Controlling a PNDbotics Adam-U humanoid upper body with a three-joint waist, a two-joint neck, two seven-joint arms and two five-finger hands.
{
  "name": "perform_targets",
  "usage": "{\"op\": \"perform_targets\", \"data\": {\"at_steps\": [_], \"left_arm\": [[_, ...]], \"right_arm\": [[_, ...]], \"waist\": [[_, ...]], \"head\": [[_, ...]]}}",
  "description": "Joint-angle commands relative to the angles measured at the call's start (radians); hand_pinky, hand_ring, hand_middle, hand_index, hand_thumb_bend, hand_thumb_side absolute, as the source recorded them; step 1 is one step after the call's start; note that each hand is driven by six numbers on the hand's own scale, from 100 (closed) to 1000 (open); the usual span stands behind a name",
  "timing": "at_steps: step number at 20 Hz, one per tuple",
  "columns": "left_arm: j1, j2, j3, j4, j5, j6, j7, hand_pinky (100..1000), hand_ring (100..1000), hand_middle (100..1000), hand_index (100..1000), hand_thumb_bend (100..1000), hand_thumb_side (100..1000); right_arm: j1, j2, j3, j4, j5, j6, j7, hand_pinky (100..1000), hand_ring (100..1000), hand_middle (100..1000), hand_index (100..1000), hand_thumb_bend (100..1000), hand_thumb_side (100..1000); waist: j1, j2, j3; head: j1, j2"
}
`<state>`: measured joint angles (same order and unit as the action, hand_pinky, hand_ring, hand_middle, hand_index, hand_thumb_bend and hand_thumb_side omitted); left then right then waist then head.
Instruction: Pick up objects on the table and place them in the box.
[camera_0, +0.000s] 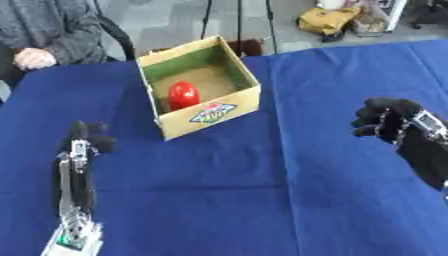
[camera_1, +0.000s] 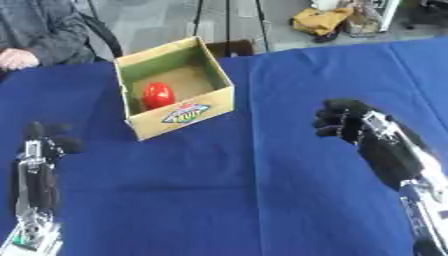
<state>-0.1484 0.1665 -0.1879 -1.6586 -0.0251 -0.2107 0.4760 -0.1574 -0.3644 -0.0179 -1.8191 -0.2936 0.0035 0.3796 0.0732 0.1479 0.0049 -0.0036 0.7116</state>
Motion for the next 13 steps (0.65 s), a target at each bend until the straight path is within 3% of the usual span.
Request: {"op": "perform_targets", "data": {"at_steps": [1,13], "left_arm": [[-0.005,0.002,-0.001,-0.006,0.004,-0.005,0.001,538,552,606,672,602,933],[-0.005,-0.001,-0.002,-0.008,-0.002,-0.001,-0.016,541,555,607,671,583,939]], "right_arm": [[-0.01,-0.009,-0.007,-0.022,0.0,0.0,-0.004,727,736,703,823,103,812],[-0.009,-0.009,-0.008,-0.022,-0.003,0.0,-0.009,728,737,703,823,101,811]], "waist": [[-0.003,-0.009,0.0],[-0.004,-0.015,-0.004]], "head": [[-0.004,0.003],[-0.004,0.001]]}}
